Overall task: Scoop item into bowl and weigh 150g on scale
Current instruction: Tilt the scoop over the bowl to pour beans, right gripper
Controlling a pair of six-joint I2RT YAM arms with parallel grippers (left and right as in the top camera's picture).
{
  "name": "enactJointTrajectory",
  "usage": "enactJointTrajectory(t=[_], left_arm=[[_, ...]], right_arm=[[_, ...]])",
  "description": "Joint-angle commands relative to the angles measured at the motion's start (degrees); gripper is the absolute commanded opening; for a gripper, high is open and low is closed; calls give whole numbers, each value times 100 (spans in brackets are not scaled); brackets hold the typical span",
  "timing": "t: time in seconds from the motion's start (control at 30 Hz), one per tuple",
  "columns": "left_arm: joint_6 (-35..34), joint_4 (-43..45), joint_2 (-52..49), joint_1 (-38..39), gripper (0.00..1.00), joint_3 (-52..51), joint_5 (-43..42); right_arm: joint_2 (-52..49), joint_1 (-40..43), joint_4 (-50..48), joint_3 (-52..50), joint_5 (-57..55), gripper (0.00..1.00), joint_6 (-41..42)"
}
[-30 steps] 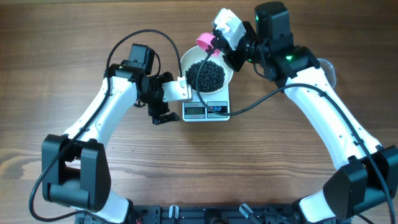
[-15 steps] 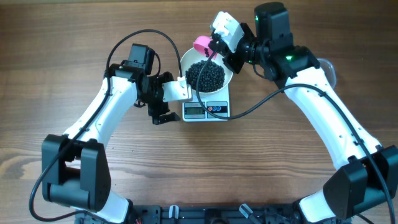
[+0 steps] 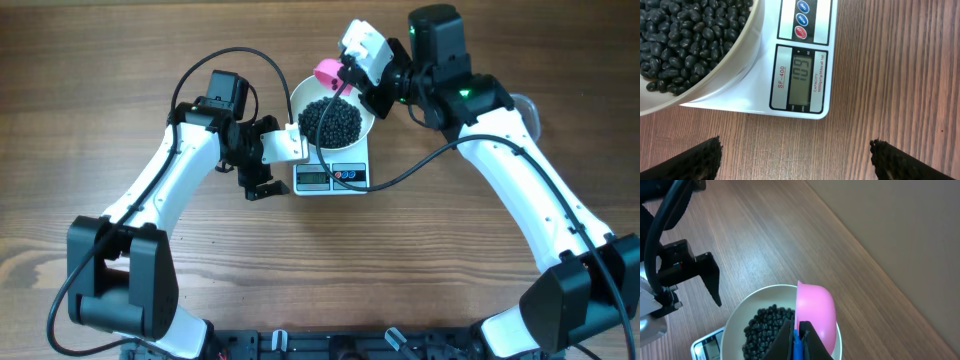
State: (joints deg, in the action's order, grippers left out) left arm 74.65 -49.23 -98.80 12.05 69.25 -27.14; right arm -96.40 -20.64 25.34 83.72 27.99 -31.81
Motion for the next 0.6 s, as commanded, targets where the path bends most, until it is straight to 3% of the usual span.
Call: enactJointTrajectory(t=[0.0,0.57], left_arm=[[-52,0,42,4,100,-42,-133],[-52,-2,42,4,100,-42,-133]], right_arm=[[111,2,59,133,116,4,-118],[103,9,-11,133,-28,4,63]])
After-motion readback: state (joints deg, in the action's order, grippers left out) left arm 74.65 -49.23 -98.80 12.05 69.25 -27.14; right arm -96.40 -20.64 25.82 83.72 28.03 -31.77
